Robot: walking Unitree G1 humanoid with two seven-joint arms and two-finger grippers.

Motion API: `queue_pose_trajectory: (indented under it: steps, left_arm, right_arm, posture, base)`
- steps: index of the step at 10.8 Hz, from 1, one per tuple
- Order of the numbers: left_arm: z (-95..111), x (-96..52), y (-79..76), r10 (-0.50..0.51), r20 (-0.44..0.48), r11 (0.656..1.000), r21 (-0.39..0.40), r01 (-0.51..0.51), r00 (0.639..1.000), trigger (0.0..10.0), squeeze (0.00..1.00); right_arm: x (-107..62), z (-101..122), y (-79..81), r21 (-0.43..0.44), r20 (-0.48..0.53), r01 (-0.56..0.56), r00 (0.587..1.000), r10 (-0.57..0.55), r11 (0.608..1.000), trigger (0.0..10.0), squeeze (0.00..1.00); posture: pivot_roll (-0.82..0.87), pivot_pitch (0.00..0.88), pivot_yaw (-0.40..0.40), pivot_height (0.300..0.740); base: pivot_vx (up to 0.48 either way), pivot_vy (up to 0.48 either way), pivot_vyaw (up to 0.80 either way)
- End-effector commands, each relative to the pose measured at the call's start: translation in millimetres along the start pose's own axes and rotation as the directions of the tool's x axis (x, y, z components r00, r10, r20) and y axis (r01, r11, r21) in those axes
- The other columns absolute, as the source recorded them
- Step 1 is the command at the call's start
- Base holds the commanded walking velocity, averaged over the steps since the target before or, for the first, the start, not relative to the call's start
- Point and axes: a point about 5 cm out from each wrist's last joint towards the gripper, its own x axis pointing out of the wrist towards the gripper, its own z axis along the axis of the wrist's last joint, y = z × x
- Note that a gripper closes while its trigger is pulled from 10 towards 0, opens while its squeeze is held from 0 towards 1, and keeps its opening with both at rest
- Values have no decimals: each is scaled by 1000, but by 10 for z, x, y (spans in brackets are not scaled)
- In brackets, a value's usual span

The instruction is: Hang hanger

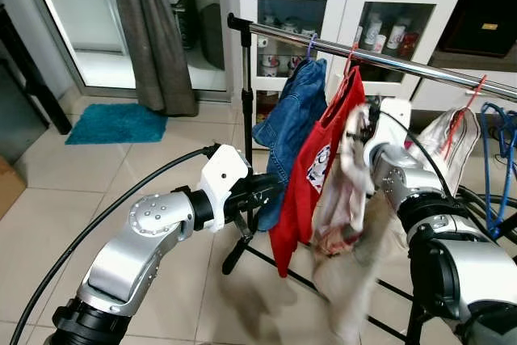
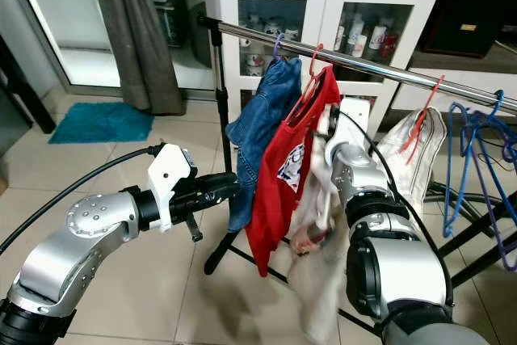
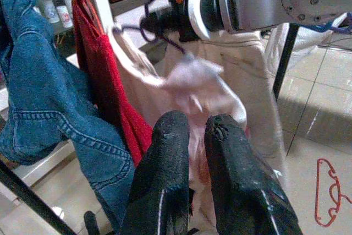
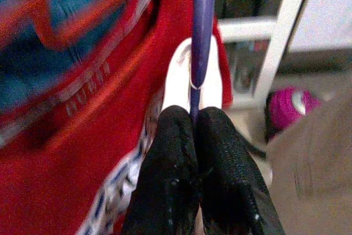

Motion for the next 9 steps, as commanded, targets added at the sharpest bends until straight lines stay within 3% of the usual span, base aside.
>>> queue_pose_trajectory:
  steps: [1, 3, 5, 7, 9]
  left_arm:
    - [50, -8, -25, 1, 12, 1000, 18, -1, 1000, 10000, 0]
    - [50, -9, -47, -2, 14, 1000, 15, 2, 1000, 10000, 0]
    - [95, 23, -74, -20, 28, 1000, 21, 19, 999, 10000, 0]
    - [187, 37, -99, -47, 57, 999, 30, 45, 997, 10000, 0]
    - [225, 46, -142, -66, 65, 997, 34, 64, 996, 10000, 0]
  right_arm:
    - [-29, 160, -7, 50, 147, -3, 989, -5, 999, 10000, 0]
    - [-117, 114, -13, 53, 267, 30, 963, -43, 998, 10000, 0]
    - [-133, 183, -24, 91, 323, 148, 931, -170, 985, 10000, 0]
    - [-81, 369, -7, 119, 321, 195, 920, -224, 974, 10000, 0]
    - [-10, 445, -4, 81, 247, 223, 940, -237, 971, 10000, 0]
  posture:
    - [88, 0, -5, 740]
    - [78, 2, 1, 740]
    - [86, 30, 4, 740]
    - [95, 48, 7, 740]
    - [106, 65, 6, 740]
  base:
    - [0, 0, 0]
    - [0, 0, 0]
    - [0, 0, 0]
    - [0, 0, 0]
    - [0, 0, 0]
